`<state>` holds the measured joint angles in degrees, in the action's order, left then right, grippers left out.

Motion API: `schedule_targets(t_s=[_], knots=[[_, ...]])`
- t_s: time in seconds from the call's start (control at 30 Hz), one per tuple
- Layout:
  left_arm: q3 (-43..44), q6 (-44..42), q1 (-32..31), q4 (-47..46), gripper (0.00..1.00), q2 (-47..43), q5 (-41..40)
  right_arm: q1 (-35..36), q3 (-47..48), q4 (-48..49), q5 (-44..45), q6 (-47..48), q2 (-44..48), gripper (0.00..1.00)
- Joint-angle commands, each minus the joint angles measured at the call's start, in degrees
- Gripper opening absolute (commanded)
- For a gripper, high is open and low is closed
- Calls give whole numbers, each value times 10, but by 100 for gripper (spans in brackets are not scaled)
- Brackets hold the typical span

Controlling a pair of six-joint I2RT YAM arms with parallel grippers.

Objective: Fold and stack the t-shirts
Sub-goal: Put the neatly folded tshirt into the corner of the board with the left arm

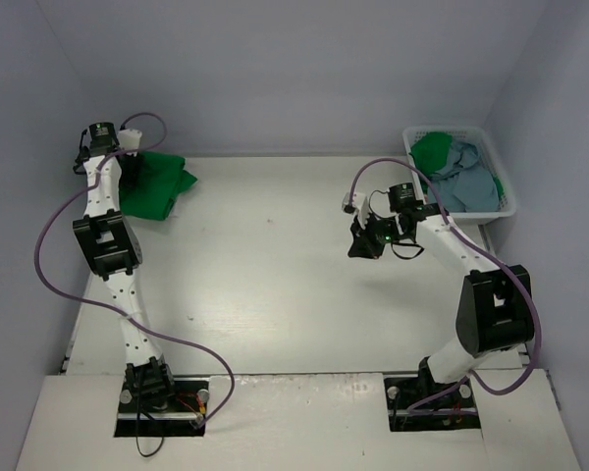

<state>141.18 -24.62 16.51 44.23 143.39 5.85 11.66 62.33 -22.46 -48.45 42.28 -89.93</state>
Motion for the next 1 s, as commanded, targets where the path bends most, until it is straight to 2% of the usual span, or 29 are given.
schedule_targets(t_s=[0.0, 0.4, 0.57, 0.67, 0.87, 0.97], knots=[[7, 9, -3, -39, 52, -70, -19, -2, 5, 10, -16, 0, 7, 0], [-86, 32, -17, -138, 52, -173, -90, -3, -1, 11, -19, 7, 15, 0], [-74, 34, -25, -145, 52, -184, -101, -3, -4, 11, -19, 9, 18, 0], [-73, 65, -25, -122, 52, -204, -71, -4, -7, 13, -12, 13, 23, 0], [-191, 131, -25, -120, 52, -315, 66, -11, -8, 20, -2, 7, 40, 0], [-255, 156, -25, -111, 52, -375, 138, -21, -6, 22, 5, 0, 56, 4]])
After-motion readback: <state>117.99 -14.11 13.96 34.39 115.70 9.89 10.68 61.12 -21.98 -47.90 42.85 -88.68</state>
